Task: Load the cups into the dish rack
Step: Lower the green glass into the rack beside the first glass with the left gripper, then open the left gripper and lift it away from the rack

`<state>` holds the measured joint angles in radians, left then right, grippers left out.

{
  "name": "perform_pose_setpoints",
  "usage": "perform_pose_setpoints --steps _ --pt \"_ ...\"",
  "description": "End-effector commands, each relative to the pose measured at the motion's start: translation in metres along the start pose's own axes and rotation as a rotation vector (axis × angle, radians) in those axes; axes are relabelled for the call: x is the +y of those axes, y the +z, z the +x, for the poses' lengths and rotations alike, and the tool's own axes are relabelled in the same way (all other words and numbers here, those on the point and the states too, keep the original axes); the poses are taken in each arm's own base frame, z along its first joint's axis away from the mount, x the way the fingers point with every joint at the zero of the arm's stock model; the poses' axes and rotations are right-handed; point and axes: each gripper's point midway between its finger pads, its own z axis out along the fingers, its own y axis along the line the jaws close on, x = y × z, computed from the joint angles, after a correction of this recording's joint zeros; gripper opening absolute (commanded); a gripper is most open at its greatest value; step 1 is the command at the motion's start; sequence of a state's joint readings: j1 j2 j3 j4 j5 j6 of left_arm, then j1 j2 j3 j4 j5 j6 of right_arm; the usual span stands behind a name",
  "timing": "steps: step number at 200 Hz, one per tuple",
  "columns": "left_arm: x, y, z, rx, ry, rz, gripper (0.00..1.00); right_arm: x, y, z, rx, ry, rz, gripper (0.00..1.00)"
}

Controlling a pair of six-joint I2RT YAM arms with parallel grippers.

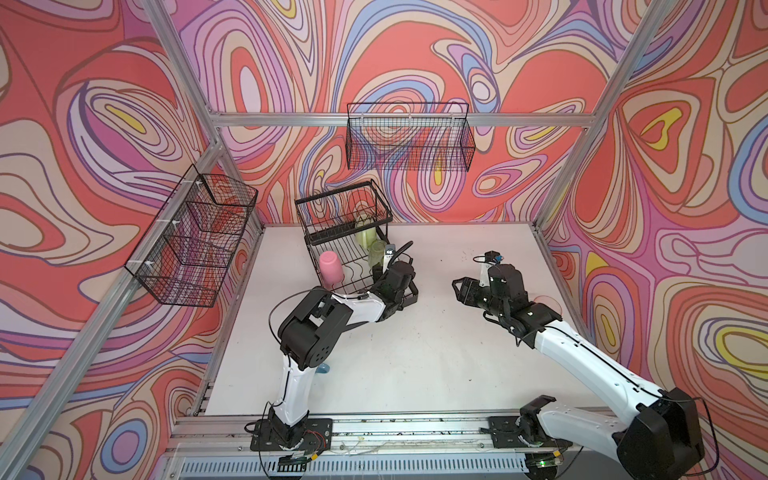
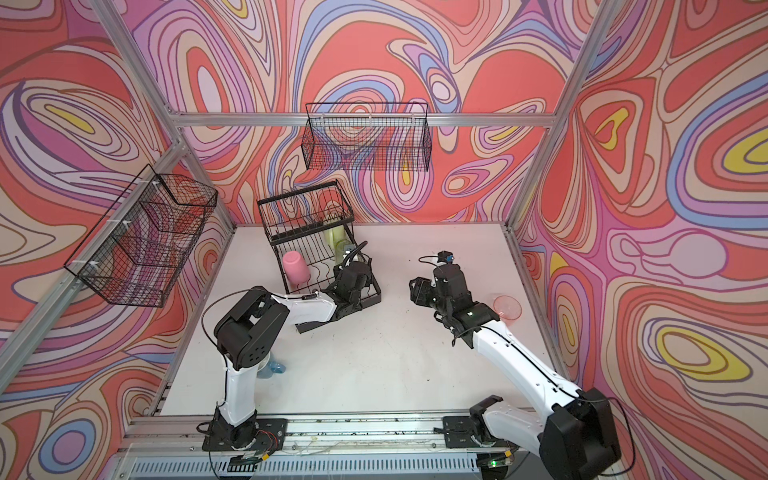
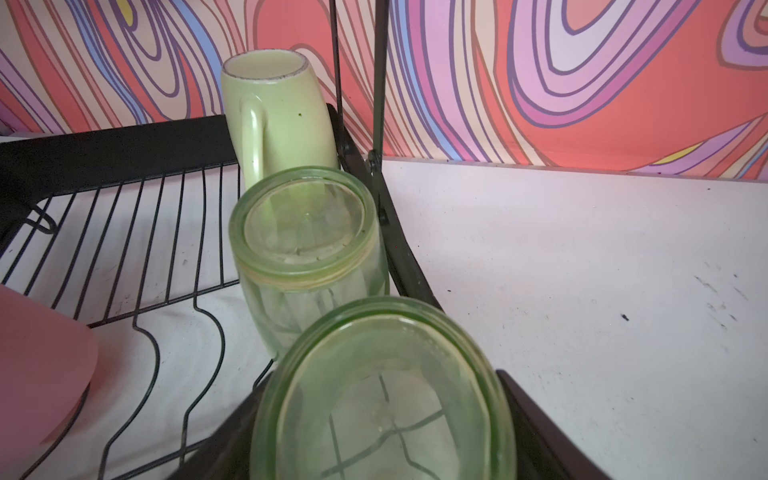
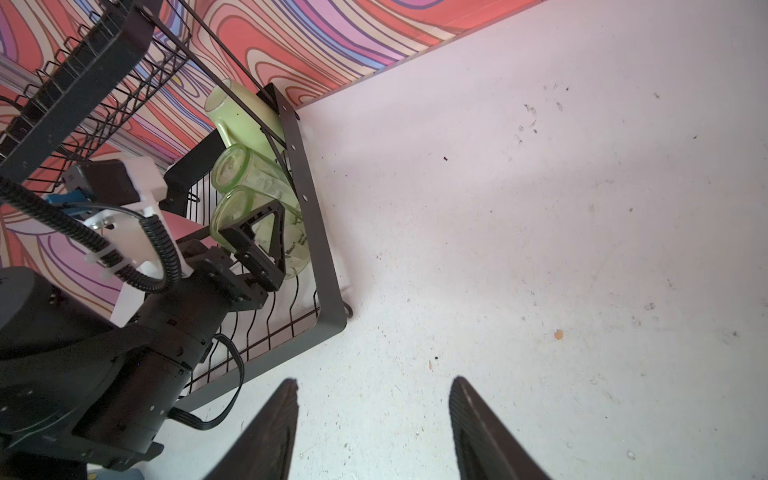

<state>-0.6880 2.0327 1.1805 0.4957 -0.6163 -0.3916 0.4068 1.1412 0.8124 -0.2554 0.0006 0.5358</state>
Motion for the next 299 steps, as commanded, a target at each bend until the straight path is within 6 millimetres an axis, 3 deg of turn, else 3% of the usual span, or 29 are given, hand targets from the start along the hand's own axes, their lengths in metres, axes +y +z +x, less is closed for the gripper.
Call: perform_pose_setpoints --steps 1,58,145,199,235,299 --pt "0.002 0.007 0.003 0.014 -0.028 -0.01 0.67 -0.01 -0.002 0.006 0.007 -0.011 0.021 0.61" --pt "0.003 0.003 0.006 0.029 -0.037 0.002 0.82 -0.012 -0.008 0.008 0.015 -0.006 0.026 0.62" --pt "0.008 -0.018 -0.007 0.025 -0.063 0.045 1.0 -0.009 -0.025 0.003 0.002 -0.001 0.019 0.66" --pt "-0.002 -0.039 -0.024 0.076 -0.035 0.134 1.0 -0.011 -0.028 0.004 0.022 0.015 0.037 0.68" --pt "-0.006 -0.058 -0.022 0.129 -0.027 0.197 1.0 -0.014 -0.031 0.001 0.02 0.028 0.062 0.67" --pt "-0.021 -0.114 -0.02 0.147 0.073 0.313 0.97 -0.027 -0.034 0.006 0.075 0.092 0.154 0.62"
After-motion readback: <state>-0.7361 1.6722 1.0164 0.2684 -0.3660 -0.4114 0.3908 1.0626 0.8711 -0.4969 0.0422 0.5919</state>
